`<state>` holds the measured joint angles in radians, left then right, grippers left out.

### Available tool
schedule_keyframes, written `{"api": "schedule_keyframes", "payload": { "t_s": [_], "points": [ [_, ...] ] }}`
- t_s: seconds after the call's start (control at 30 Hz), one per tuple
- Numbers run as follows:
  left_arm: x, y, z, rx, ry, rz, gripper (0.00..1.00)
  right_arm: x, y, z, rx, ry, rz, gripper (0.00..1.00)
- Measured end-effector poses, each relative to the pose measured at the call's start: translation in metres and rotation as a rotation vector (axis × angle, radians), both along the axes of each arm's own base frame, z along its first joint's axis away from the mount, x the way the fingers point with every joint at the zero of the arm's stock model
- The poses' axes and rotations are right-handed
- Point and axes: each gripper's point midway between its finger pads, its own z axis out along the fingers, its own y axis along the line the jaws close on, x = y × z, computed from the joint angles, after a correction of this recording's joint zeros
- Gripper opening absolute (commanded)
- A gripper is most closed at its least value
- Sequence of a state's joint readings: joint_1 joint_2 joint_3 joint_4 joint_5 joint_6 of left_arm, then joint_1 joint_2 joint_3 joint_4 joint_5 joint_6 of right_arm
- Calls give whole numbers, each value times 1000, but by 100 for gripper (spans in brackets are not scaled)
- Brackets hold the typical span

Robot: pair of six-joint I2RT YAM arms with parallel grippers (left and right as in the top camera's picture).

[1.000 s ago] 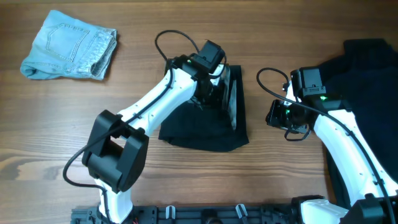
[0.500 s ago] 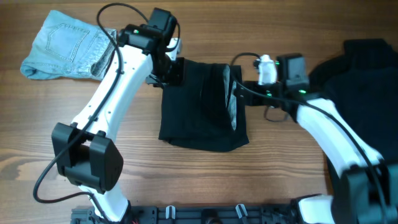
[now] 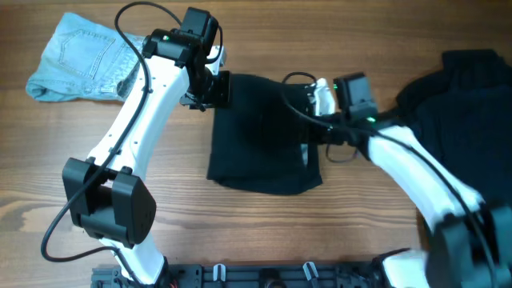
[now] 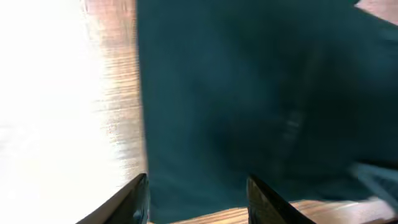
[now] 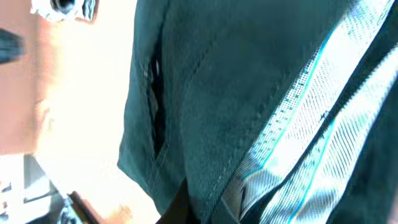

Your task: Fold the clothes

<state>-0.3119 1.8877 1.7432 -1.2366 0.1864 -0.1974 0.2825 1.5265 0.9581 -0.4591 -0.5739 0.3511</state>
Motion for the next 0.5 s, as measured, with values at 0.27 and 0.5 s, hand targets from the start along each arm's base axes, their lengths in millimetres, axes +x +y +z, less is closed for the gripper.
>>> {"api": "schedule_keyframes", "payload": {
  "t_s": [0.27, 0.5],
  "points": [
    [1, 0, -1, -2, -5, -2, 56, -11, -74, -40, -386, 112, -219, 12],
    [-6, 2, -10, 9, 27, -2, 54, -3, -115, -57, -382, 180, -285, 33]
  ]
}}
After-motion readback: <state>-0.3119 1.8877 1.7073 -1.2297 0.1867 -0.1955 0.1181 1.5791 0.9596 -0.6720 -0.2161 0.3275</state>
